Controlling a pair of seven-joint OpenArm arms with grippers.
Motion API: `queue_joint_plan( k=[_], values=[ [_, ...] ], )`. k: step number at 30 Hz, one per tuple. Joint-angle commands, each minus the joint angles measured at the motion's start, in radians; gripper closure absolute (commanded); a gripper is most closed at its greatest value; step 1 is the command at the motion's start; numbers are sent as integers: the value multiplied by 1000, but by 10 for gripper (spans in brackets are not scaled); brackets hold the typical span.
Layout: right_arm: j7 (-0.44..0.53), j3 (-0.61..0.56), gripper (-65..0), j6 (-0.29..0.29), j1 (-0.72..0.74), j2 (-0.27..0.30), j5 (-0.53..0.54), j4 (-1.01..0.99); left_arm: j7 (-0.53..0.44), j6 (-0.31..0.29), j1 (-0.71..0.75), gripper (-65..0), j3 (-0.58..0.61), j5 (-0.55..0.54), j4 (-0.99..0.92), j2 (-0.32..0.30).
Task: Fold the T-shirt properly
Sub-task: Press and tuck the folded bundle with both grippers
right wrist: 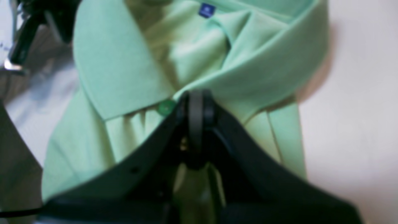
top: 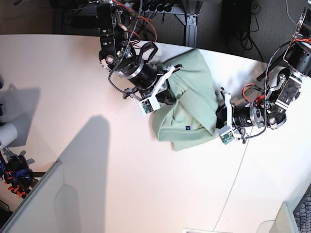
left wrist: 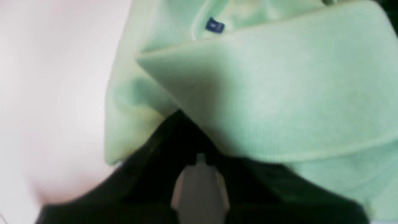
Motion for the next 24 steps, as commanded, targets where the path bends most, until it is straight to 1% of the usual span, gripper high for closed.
queue_joint_plan(
  k=[1, 4, 6, 9, 11, 13, 19, 24],
  values=[
    [24, 3, 0, 4, 21, -5, 13, 27, -5, 2, -33, -30, -16, -3, 14, -17],
    [24, 20, 0, 4, 24, -11, 10, 38, -3, 2, -39, -30, -71, -24, 54, -55],
    [29, 39, 0, 4, 24, -11, 10, 45, 5, 2, -37, -30, -119, -55, 88, -91],
    [43, 82, 0, 4, 38, -11, 10, 47, 60, 2, -34, -30, -182, -137, 131, -140],
    [43, 107, 0, 3, 63, -11, 11, 47, 101, 2, -21, -30, -206, -204, 159, -161],
    [43, 122, 0, 4, 93, -11, 11, 46, 106, 2, 3, -30, -212, -235, 195, -176],
    [42, 125, 0, 4, 192, -13, 11, 0, 131, 2, 127, -30, -212, -259, 362, -165],
    [51, 125, 0, 4, 245, -18, 10, -132, 138, 2, 234, -30, -211, -262, 480, -137]
  ],
)
